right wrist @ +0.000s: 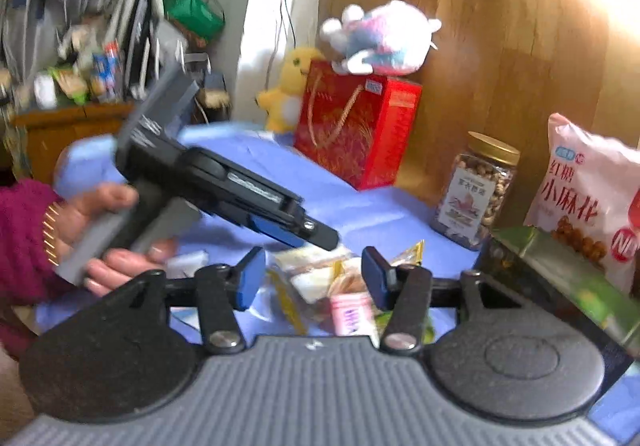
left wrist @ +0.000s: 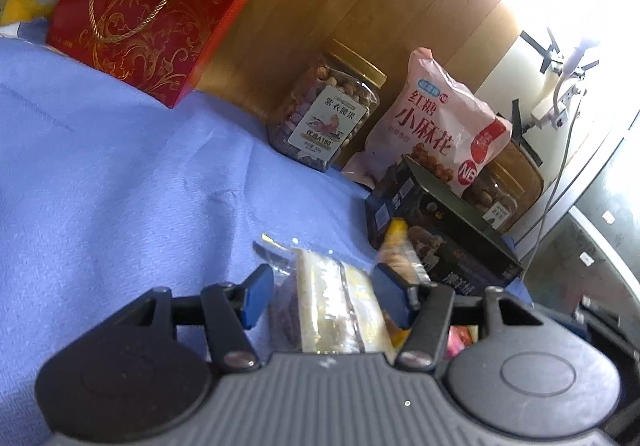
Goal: Organize snacks
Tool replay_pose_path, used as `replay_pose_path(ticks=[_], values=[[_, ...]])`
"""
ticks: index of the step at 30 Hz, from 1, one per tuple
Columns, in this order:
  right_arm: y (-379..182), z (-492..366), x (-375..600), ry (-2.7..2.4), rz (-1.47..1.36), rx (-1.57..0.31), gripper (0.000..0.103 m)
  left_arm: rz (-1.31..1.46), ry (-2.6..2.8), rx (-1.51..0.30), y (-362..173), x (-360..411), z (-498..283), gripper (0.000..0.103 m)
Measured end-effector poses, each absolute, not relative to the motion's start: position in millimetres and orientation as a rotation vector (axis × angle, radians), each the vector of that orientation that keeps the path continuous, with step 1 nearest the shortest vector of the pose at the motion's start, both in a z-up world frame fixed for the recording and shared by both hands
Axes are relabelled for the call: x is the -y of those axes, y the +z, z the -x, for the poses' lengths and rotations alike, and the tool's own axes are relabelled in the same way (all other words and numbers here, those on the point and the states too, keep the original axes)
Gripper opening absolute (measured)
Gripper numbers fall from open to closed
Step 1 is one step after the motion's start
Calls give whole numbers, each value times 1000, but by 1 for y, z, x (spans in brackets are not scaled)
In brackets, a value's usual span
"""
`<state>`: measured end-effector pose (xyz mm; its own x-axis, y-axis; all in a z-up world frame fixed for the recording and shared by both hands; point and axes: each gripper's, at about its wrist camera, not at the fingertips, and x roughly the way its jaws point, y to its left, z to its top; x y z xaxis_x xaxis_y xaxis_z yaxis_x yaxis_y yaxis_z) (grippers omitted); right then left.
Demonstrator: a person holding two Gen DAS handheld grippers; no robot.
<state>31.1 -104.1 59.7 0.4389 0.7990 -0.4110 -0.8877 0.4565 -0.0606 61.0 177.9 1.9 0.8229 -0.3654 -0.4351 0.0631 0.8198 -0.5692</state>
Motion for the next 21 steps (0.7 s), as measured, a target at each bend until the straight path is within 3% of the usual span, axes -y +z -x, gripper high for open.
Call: replay_pose_path(ticks=[7, 14, 21], values=[[34, -44, 100, 962, 245, -522, 58, 612, -329, -499, 5, -180, -53, 56], [24, -64, 87, 687, 376, -462, 60, 626, -375, -493, 5, -179, -53, 56], [37, -68, 101, 595, 259, -389, 63, 630, -383, -505, 4, -177, -55, 56]])
